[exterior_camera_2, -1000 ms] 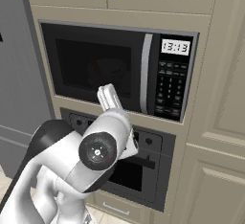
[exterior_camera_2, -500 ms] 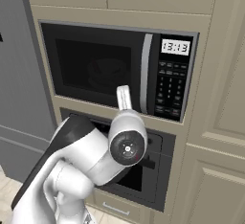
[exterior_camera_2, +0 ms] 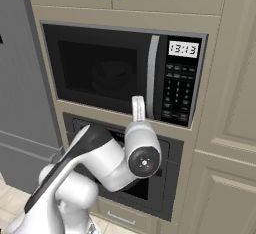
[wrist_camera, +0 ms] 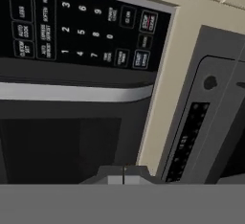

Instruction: Place the bowl containing the eggplant and carrot in the microwave. Close the microwave door and press the start button to microwave the meal.

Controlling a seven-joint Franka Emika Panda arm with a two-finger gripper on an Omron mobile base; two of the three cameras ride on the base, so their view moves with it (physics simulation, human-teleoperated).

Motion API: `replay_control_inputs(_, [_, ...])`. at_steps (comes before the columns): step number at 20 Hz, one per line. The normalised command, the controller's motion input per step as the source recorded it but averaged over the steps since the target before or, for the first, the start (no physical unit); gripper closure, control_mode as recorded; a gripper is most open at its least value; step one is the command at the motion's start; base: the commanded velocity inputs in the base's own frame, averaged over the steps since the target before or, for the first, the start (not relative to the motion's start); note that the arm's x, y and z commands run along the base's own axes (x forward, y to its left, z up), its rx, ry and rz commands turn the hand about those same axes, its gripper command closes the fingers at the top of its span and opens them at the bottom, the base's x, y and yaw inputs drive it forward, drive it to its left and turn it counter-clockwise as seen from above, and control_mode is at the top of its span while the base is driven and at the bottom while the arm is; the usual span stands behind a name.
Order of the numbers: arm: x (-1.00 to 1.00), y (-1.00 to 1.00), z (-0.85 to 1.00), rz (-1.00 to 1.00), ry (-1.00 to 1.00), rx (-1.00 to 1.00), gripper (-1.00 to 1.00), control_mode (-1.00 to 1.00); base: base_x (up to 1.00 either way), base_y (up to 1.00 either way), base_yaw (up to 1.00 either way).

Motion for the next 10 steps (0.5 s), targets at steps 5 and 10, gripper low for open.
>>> replay_control_inputs(5, [0.32, -0.11, -0.14, -0.05, -0.08, 0.04, 1.00, -1.00, 0.00, 0.00, 0.00])
replay_control_inputs(10, [0.29, -0.14, 0.00, -0.03, -0.05, 0.00, 1.00, -1.00, 0.00, 0.00, 0.00])
